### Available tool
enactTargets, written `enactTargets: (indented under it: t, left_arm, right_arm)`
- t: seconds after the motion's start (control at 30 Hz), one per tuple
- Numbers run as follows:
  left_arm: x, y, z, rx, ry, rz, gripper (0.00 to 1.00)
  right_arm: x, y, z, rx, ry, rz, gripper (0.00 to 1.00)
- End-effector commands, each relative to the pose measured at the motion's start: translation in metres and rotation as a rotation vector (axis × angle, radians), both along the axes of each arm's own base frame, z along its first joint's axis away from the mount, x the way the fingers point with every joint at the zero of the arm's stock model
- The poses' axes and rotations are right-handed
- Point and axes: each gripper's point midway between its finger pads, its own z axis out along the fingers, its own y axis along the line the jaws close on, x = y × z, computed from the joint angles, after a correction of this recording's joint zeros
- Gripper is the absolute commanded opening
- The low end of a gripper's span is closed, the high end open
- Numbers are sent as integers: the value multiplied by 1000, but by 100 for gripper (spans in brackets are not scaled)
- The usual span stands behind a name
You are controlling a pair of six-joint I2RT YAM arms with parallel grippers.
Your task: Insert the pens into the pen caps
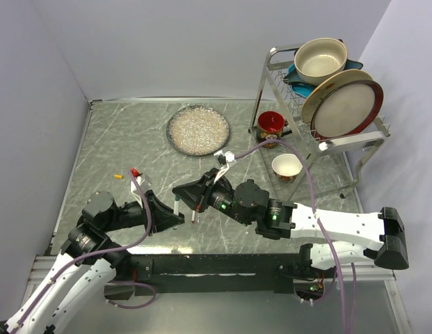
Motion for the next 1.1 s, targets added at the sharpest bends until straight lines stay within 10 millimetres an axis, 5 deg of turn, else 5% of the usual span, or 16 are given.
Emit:
enactTargets:
  t: [0.0, 0.47, 0.9, 1.07]
  left_arm:
    - [37, 7, 61, -137, -201, 195, 1]
    - [68, 8, 48, -27, -191, 289, 1]
    - [48, -4, 66, -137, -247, 154, 1]
    - [53, -3, 63, -113, -239, 178, 1]
  right_arm:
    - [-56, 17, -70, -198, 96, 218, 0]
    - [-87, 14, -113, -361, 189, 278, 0]
    - [-129, 8, -110, -227, 144, 501, 0]
    - [-131, 6, -119, -267, 192, 484, 0]
